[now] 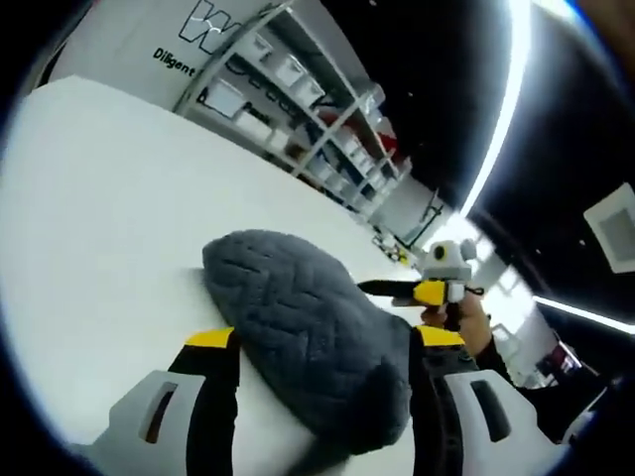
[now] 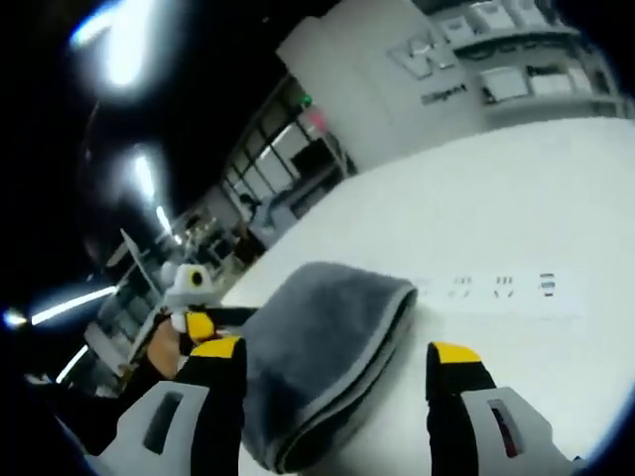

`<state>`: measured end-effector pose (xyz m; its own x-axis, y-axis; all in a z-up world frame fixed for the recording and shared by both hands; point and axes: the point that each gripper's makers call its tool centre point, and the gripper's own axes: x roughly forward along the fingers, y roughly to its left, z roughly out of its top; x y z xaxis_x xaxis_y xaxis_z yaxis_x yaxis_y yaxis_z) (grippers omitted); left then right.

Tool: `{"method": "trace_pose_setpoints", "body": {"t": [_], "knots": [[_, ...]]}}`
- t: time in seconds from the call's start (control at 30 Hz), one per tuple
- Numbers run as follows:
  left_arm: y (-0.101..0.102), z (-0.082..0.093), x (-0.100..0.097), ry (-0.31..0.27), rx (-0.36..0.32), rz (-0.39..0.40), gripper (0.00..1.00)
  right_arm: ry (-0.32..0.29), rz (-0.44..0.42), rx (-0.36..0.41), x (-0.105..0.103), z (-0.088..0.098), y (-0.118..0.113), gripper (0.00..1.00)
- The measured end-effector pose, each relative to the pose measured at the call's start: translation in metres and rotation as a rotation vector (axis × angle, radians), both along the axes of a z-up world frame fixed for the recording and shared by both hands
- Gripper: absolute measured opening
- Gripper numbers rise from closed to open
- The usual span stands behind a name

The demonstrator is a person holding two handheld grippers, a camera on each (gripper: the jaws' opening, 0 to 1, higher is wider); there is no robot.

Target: Open the folded towel by lifting each exposed corner and separating the folded layers until the towel lies flat within the target outline without major curled edges

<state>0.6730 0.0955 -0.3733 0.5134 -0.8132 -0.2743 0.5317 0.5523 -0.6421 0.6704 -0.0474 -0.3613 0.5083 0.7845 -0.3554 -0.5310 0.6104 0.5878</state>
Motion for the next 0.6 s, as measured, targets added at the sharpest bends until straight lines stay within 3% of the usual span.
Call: {"method": "trace_pose_setpoints", "body": {"t": [0.13,0.37,0.5,0.6], "knots": [[0.001,0.001,0.002,0.009,-0.022,-0.011,0.64,0.023,-0.002,0.02,0.009,-0.003,-0.002,0.68],[-0.005,0.0,-0.005,0.027,-0.061,-0.021,0.59,0.059,0.038,0.016,-0.001,-0.014,0.01,0.64],[-0.01,-0.005,-0.012,0.026,-0.034,-0.018,0.51,0.081,0.06,-0.004,0.0,-0.021,0.01,0.58],[-0.016,-0.007,-0.019,0.028,-0.033,-0.018,0.5,0.087,0.06,0.001,0.001,-0.021,0.008,0.54]]}}
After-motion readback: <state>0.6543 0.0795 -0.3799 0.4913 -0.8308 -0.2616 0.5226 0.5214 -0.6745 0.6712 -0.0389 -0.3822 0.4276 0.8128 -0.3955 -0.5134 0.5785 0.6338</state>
